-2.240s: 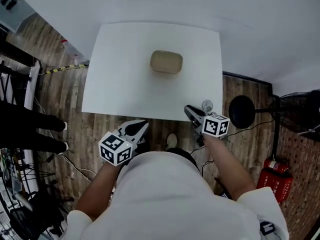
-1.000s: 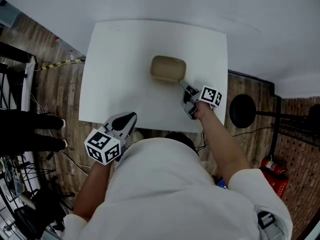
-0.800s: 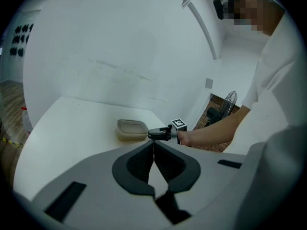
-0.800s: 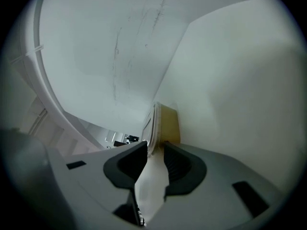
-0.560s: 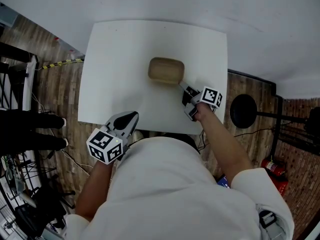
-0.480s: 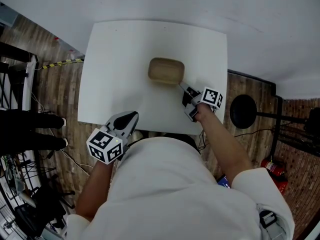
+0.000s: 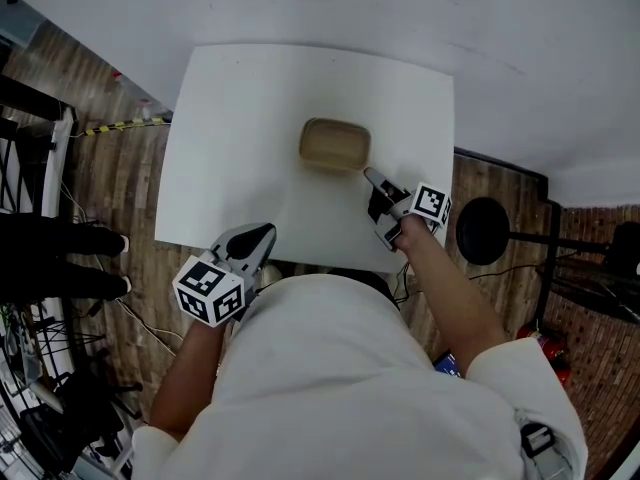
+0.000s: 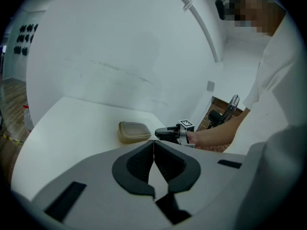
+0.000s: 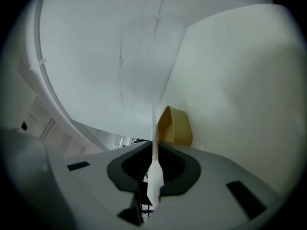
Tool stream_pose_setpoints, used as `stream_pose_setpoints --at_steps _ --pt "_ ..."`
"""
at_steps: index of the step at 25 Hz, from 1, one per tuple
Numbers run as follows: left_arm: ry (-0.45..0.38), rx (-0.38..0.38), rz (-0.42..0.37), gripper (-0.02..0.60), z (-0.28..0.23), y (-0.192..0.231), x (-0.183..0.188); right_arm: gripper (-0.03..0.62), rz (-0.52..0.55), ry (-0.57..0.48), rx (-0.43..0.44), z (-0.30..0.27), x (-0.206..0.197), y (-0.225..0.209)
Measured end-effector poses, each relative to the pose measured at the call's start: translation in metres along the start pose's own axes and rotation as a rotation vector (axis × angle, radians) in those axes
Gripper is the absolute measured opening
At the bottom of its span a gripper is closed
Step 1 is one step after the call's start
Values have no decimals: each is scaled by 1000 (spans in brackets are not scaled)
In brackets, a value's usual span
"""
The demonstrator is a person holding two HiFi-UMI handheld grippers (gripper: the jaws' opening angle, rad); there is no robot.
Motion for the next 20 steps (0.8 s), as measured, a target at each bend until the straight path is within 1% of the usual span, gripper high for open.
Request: stream_pose_setpoints --at_steps 5,12,18,20 --pt "-13 1 -6 18 6 1 -3 46 14 2 41 5 -4 8" --pt "-34 -10 10 18 18 1 -9 46 48 4 79 15 -14 30" --pt "-66 -17 24 18 33 -2 -13 44 61 33 128 29 -36 59" --pt "-92 -22 52 18 43 0 -15 44 70 45 142 32 -48 70"
Point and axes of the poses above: the fingertips, and each gripper's own axes: z backward along the fingers, y to its left, x out of its top, the point moved 9 cm from there along z, backward along the fingers, and after that the axes turned 11 degrees about -z, right-handed, at the moved point
